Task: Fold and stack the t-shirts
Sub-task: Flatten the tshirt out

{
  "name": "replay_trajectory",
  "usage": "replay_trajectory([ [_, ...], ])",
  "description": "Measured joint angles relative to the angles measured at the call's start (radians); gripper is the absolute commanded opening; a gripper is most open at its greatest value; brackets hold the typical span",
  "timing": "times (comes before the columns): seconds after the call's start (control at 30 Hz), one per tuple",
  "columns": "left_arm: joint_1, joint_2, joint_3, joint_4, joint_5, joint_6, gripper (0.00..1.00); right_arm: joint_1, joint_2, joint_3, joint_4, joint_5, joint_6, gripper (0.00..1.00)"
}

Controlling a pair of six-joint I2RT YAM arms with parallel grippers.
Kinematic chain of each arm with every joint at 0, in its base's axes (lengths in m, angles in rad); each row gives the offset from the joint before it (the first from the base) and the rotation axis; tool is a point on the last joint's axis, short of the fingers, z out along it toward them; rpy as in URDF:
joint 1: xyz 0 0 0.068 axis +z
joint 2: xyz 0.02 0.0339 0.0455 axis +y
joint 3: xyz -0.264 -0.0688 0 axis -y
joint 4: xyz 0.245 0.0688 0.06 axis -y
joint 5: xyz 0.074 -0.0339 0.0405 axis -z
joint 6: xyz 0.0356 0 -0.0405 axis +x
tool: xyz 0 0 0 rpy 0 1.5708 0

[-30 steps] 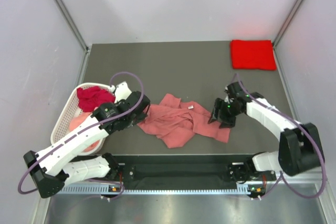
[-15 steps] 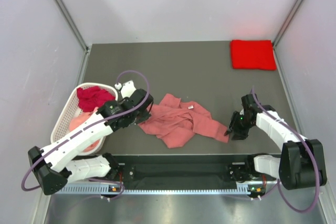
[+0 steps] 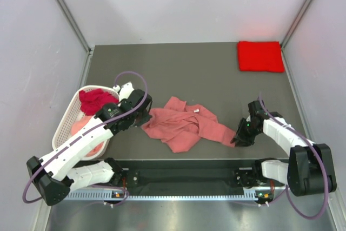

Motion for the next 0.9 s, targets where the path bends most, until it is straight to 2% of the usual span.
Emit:
replay_trajectory([
  [0.33,0.018,0.0,0.0,0.004,0.023,0.018,0.0,0.0,0.021,-0.018,0.055,-0.055,0.032,0.15],
  [0.47,0.019,0.0,0.0,0.006,0.023,0.018,0.0,0.0,0.025,-0.02,0.061,-0.052,0.036,0.0],
  [0.73,0.026,0.0,0.0,0.006,0.025,0.018,0.0,0.0,0.005,0.0,0.048,-0.036,0.02,0.0],
  [0.9,0.047,0.0,0.055,-0.003,0.019,0.025,0.0,-0.016,-0.023,0.172,0.028,-0.054,0.022,0.0],
])
